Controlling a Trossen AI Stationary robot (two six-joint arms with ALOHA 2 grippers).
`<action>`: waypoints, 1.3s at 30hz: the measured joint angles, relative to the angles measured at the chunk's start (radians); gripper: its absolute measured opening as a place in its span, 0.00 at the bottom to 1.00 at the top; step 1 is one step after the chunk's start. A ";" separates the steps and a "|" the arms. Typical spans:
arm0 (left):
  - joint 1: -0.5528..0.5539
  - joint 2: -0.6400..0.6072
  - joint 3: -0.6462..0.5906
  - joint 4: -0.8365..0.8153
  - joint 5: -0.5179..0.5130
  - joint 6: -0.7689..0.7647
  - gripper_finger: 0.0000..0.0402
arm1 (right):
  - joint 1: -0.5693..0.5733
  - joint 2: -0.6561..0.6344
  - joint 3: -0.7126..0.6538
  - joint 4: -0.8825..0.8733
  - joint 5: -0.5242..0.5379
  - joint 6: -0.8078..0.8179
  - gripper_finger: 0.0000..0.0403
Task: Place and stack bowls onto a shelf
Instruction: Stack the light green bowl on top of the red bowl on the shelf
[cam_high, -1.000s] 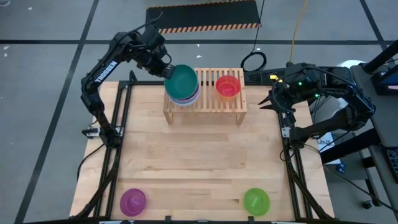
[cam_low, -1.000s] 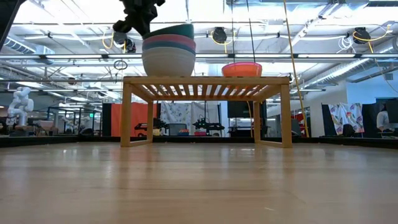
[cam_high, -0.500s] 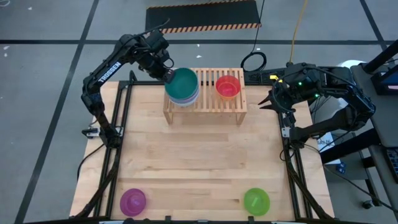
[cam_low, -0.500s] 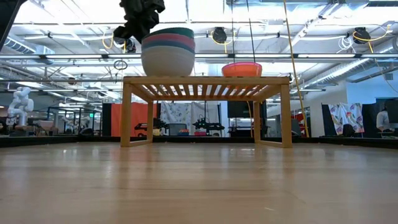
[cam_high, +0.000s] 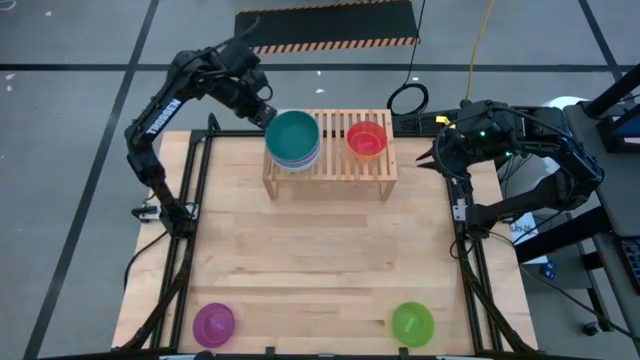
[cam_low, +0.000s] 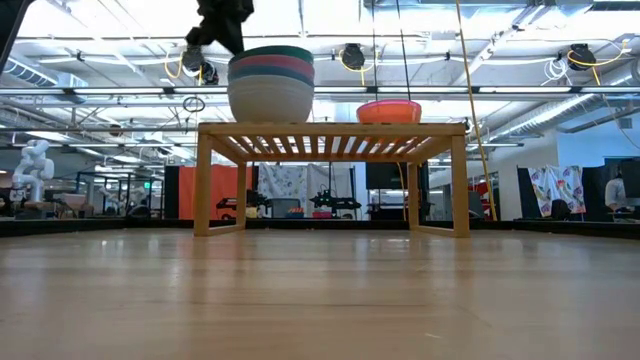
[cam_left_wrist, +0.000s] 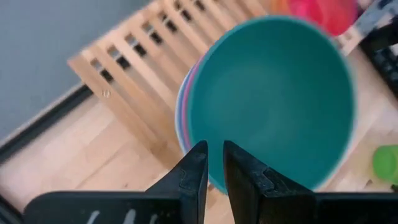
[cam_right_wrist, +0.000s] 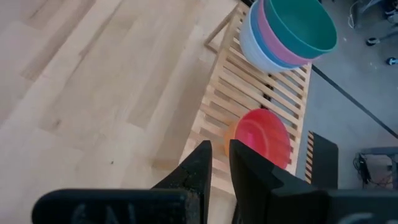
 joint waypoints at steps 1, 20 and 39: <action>-0.002 -0.004 0.012 0.000 0.000 0.002 0.14 | 0.000 0.000 0.000 0.000 -0.003 0.000 0.12; -0.159 -0.248 0.088 -0.013 -0.034 0.115 0.14 | 0.030 -0.002 -0.005 -0.122 -0.154 0.434 0.11; -0.278 -0.447 0.087 -0.013 -0.105 0.151 0.14 | 0.244 -0.173 -0.175 -0.122 -0.151 1.104 0.01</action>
